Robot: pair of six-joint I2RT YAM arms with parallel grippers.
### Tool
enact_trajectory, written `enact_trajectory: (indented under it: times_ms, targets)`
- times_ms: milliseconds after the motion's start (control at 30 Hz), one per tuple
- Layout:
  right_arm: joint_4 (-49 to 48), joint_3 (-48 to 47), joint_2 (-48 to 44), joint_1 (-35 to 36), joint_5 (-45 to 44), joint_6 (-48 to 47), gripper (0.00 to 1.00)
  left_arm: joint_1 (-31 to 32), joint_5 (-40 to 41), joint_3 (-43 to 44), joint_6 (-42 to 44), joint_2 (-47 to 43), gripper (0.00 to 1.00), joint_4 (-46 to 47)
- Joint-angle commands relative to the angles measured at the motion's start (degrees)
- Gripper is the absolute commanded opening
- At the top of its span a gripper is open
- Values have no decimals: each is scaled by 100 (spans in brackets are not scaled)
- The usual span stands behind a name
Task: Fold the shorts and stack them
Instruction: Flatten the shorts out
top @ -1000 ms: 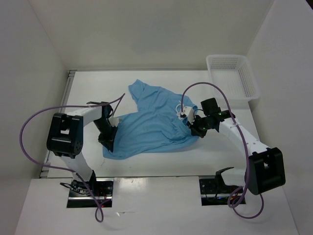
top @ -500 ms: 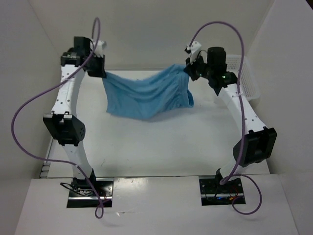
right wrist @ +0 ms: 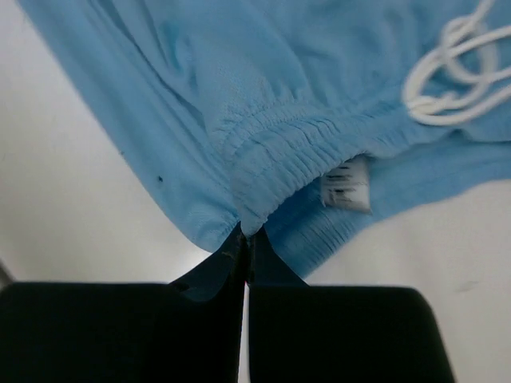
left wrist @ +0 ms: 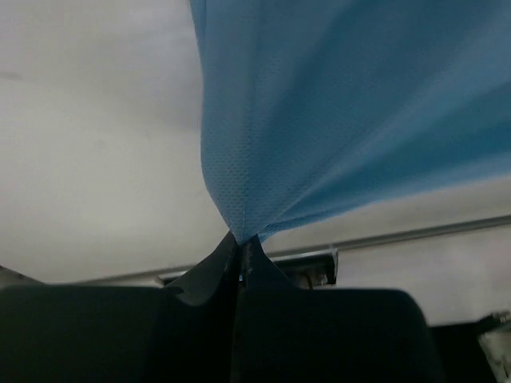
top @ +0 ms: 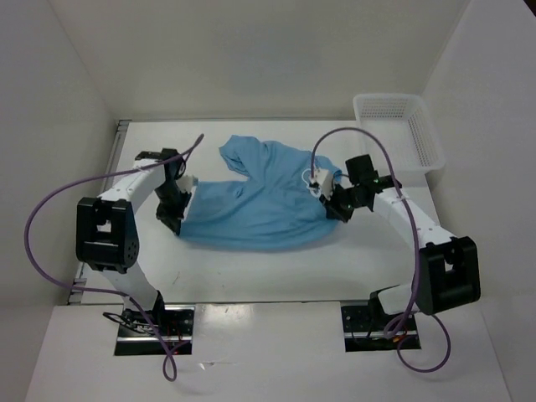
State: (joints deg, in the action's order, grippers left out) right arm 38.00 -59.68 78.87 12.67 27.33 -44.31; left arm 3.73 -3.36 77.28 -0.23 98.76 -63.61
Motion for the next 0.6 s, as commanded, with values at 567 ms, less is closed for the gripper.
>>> enact_trajectory:
  times_ms: [567]
  targets:
    - [1491,1327,-1030,1114,-1168,-2423,0,1129,1363,-1900,23,-550,0,-380]
